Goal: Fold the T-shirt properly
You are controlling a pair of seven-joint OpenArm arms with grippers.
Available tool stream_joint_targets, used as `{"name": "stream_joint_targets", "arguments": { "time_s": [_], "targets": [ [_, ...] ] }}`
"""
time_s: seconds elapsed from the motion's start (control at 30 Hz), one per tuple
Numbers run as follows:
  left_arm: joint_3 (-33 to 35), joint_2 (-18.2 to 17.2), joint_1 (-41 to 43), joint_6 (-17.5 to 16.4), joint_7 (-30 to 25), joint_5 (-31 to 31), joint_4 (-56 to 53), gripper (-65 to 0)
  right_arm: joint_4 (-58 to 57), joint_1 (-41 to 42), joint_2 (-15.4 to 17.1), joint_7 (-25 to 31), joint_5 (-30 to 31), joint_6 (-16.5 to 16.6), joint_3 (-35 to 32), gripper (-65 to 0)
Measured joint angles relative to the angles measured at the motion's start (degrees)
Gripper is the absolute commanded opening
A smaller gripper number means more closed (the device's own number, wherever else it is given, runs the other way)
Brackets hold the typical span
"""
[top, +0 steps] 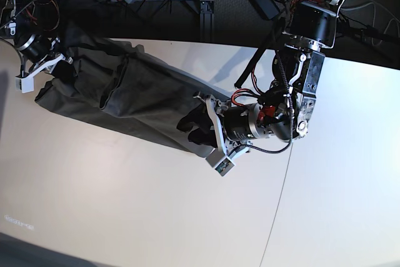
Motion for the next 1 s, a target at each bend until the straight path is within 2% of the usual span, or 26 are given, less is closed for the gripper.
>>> {"name": "stream_joint_targets", "arguments": {
  "time_s": [0.1,0.2,0.37,0.5,0.73,0.83,1.0],
  "targets": [
    [0.0,-0.57,-0.02,0.0,-0.07,-0.04,0.02,-36.4,0.0,1.86,0.46,1.55,-4.98,0.0,0.0,-65.0],
    [0.0,-1.97,0.0,0.0,0.0,-0.04,0.0,-36.4,-0.26,3.61,2.8,1.55,-7.82,0.0,-0.11,-65.0],
    [0.02,-4.46,-0.04,0.0,-0.02,-1.18,0.02,-36.4,-6.86,9.86,8.02,1.99,-7.96,-0.02,-0.68,-65.0],
    [0.0,-5.42,0.15,0.0,0.0,-1.16,0.02,-36.4,-16.7,17.44,10.6,2.14,-8.31,-0.04,-5.6,-65.0],
    [0.02,-5.57,2.23,0.0,-0.48,-0.87,0.02,-36.4,-20.76,29.94,12.24,2.16,-11.41,-0.02,-17.27,-65.0],
    [0.0,-5.57,3.56,0.0,-1.97,1.53,0.02,-36.4,-20.68,33.75,12.24,1.51,-10.93,-0.02,-20.35,-65.0],
    [0.0,-5.49,6.75,0.0,-4.02,3.26,-1.01,-36.4,-16.22,36.92,12.39,-3.1,-9.09,0.0,-25.16,-65.0]
  ]
}}
